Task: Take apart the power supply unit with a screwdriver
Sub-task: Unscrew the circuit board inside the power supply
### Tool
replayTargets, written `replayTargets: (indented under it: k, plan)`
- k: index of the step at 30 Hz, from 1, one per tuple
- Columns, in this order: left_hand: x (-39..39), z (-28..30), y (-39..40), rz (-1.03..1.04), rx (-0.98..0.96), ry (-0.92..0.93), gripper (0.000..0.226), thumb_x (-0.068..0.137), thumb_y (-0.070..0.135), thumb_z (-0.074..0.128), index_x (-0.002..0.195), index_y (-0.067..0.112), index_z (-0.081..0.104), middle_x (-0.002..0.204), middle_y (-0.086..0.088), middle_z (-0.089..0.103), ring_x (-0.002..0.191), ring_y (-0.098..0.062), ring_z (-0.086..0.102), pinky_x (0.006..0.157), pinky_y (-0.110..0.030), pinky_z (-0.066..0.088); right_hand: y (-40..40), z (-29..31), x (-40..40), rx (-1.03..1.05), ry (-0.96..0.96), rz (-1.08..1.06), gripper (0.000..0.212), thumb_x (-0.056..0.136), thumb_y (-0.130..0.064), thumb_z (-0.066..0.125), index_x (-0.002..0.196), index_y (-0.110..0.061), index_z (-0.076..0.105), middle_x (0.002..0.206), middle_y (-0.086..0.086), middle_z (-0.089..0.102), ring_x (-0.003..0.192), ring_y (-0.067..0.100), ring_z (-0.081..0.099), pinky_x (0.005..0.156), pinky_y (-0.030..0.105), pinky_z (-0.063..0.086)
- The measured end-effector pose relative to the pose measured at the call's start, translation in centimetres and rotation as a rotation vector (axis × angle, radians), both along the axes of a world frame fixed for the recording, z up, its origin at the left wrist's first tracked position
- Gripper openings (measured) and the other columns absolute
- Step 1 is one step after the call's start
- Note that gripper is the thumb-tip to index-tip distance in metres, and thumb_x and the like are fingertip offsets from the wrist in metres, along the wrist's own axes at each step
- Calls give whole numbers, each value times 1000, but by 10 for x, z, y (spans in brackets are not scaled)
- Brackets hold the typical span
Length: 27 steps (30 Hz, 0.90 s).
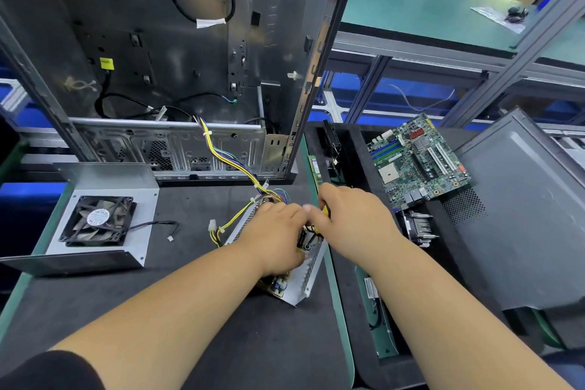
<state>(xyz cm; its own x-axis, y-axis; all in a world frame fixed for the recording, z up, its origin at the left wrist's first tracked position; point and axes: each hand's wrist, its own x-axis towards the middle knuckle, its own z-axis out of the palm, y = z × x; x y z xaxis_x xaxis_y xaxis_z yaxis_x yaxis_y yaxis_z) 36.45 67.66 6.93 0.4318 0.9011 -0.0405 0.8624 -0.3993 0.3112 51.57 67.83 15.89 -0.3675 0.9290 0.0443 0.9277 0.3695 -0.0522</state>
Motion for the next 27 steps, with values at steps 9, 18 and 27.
replayTargets:
  k: [9,18,27]
  plan:
    - [1,3,0,-3,10,-4,50,79,50,62,121,28,45,118,7,49,112,-19,45,100,-34,26,6,3,0,-161,174,-56,19,90,-26,60,102,-19,48,99,0,53,88,23,49,67,32,33]
    - [0,1,-1,0,12,-10,57,78,50,62,127,26,43,118,7,48,112,-19,44,101,-34,26,5,5,1,-53,21,-48,30,99,-48,46,98,-19,56,89,-1,59,84,24,56,63,33,33]
    - [0,1,0,-6,5,-12,55,79,51,62,127,29,45,123,7,49,115,-20,45,103,-36,27,2,8,0,-134,129,21,16,83,-29,60,96,-20,58,96,-1,49,84,22,50,66,31,35]
